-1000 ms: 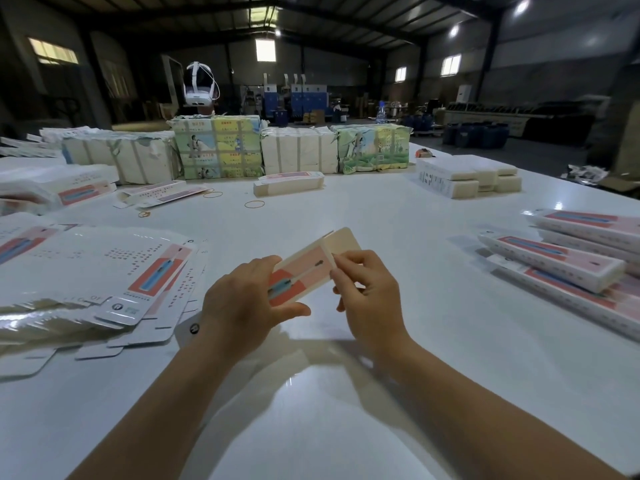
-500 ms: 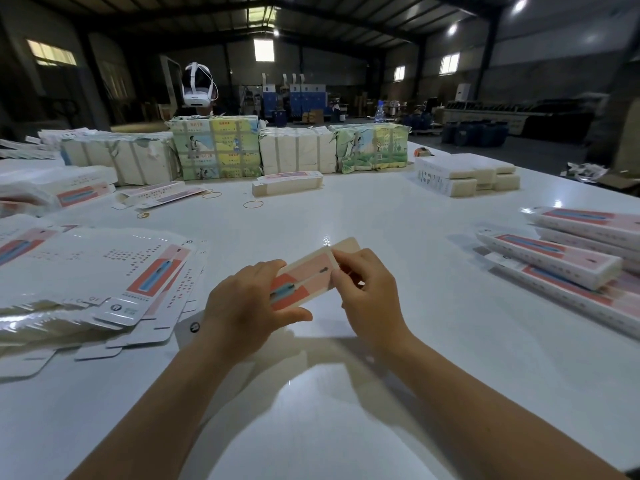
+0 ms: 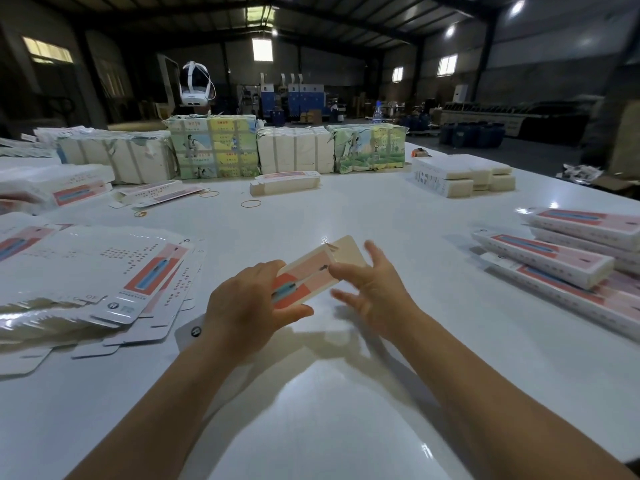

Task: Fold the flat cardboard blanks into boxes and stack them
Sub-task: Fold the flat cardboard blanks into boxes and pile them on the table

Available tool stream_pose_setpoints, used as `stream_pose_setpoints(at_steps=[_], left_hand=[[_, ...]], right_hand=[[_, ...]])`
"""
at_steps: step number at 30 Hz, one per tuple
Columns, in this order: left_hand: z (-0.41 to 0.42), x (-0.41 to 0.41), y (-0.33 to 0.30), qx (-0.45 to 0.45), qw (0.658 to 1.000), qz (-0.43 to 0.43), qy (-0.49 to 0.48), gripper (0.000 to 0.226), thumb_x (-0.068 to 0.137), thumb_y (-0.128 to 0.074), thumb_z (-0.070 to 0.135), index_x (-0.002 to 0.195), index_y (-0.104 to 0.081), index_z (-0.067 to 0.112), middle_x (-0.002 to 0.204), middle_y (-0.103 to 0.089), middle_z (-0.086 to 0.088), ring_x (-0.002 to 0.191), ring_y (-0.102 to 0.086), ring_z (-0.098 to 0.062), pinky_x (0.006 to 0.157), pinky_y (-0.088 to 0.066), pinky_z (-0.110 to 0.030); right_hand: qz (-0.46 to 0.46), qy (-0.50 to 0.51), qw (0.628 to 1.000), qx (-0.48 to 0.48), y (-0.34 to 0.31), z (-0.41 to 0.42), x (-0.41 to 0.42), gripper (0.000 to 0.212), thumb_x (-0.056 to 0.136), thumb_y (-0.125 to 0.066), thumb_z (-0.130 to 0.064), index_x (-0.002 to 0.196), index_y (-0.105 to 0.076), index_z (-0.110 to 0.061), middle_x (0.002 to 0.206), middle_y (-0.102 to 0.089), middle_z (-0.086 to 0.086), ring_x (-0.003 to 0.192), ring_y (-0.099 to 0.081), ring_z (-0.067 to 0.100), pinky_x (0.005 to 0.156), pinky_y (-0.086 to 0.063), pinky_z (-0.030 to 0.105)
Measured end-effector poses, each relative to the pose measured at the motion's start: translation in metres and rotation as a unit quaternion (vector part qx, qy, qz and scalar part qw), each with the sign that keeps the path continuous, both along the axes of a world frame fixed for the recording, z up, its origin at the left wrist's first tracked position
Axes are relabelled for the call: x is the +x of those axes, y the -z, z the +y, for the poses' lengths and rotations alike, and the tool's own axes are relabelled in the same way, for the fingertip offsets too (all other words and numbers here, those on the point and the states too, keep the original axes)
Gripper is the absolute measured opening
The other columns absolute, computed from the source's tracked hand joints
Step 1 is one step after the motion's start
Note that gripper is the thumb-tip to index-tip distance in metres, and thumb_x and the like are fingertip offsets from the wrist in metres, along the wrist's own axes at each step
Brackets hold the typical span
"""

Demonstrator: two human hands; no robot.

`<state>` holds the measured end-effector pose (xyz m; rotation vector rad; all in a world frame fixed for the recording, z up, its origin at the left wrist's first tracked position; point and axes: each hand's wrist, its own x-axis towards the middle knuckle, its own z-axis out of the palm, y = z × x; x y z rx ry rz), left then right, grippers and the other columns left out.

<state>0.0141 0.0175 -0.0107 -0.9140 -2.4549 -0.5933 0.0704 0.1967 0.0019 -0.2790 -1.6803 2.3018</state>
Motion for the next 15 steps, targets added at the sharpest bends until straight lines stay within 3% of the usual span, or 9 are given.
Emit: stream_pose_setpoints(at_steps=[1,2,3,5,7,8,10,12,15], left_hand=[[0.001,0.000,0.000,-0.001,1.000,-0.001,0.002,0.062,0.070,-0.060,0.067,0.112,-0.054,0.021,0.102,-0.063,0.003,0.079,-0.058,-0.015,0.068,-0.051,-0.028],[0.002,0.001,0.000,-0.004,1.000,-0.005,0.003,0.060,0.071,-0.063,0.065,0.111,-0.053,0.021,0.101,-0.063,0.003,0.080,-0.057,-0.015,0.069,-0.052,-0.030],[0.002,0.001,-0.001,-0.008,1.000,-0.010,0.001,0.059,0.071,-0.064,0.064,0.110,-0.052,0.022,0.100,-0.062,0.004,0.080,-0.057,-0.016,0.070,-0.053,-0.032],[0.003,0.001,-0.002,-0.011,1.000,-0.011,-0.007,0.057,0.072,-0.064,0.064,0.109,-0.051,0.021,0.099,-0.061,0.004,0.079,-0.057,-0.016,0.070,-0.053,-0.033],[0.004,0.001,-0.001,-0.020,1.000,-0.001,-0.020,0.058,0.072,-0.063,0.065,0.108,-0.051,0.020,0.099,-0.061,0.003,0.078,-0.057,-0.016,0.069,-0.053,-0.031],[0.005,0.002,-0.001,-0.025,0.999,0.004,-0.027,0.059,0.072,-0.062,0.066,0.108,-0.051,0.020,0.100,-0.061,0.003,0.077,-0.056,-0.015,0.069,-0.053,-0.030],[0.005,0.002,-0.001,-0.018,0.999,0.009,-0.033,0.060,0.073,-0.063,0.064,0.110,-0.051,0.019,0.103,-0.062,0.002,0.076,-0.052,-0.013,0.068,-0.052,-0.027],[0.005,0.000,0.000,-0.005,0.999,0.015,-0.035,0.059,0.073,-0.066,0.061,0.112,-0.052,0.019,0.105,-0.063,0.001,0.075,-0.048,-0.012,0.068,-0.049,-0.026],[0.004,-0.001,0.001,-0.002,0.998,0.034,-0.044,0.060,0.072,-0.070,0.057,0.114,-0.054,0.017,0.102,-0.064,-0.002,0.077,-0.055,-0.017,0.066,-0.047,-0.028]], right_hand=[[0.001,-0.040,0.997,-0.071,0.000,0.001,-0.001,0.056,0.080,-0.067,0.003,0.130,-0.046,-0.010,0.113,-0.065,0.014,0.100,-0.066,0.030,0.085,-0.055,0.040],[0.011,-0.048,0.996,-0.071,0.000,0.002,-0.001,0.039,0.081,-0.063,0.007,0.118,-0.056,-0.004,0.104,-0.068,0.016,0.093,-0.069,0.030,0.078,-0.058,0.037],[0.030,-0.035,0.998,-0.032,0.001,0.000,-0.001,0.027,0.082,-0.061,0.007,0.107,-0.062,-0.004,0.098,-0.069,0.015,0.089,-0.070,0.030,0.077,-0.058,0.034],[0.081,0.033,0.984,0.152,0.006,-0.005,0.001,0.016,0.087,-0.059,0.001,0.098,-0.068,-0.007,0.086,-0.069,0.009,0.085,-0.069,0.022,0.078,-0.058,0.029],[0.107,0.110,0.901,0.406,0.010,-0.011,0.004,0.019,0.093,-0.052,-0.007,0.104,-0.066,-0.009,0.070,-0.060,-0.007,0.068,-0.060,0.004,0.066,-0.046,0.009],[0.113,0.132,0.851,0.496,0.012,-0.014,0.004,0.021,0.096,-0.047,-0.009,0.109,-0.063,-0.010,0.066,-0.053,-0.013,0.062,-0.054,0.002,0.060,-0.039,0.006],[0.122,0.146,0.800,0.569,0.014,-0.019,0.004,0.027,0.098,-0.041,-0.014,0.119,-0.056,-0.010,0.071,-0.047,-0.013,0.061,-0.046,0.007,0.059,-0.033,0.007],[0.123,0.140,0.801,0.569,0.015,-0.022,0.004,0.033,0.101,-0.039,-0.022,0.129,-0.051,-0.011,0.084,-0.052,-0.010,0.068,-0.046,0.008,0.061,-0.033,0.003],[0.102,0.123,0.887,0.432,0.012,-0.025,0.005,0.039,0.102,-0.039,-0.034,0.113,-0.065,-0.007,0.074,-0.061,-0.004,0.067,-0.055,0.006,0.062,-0.042,0.006]])
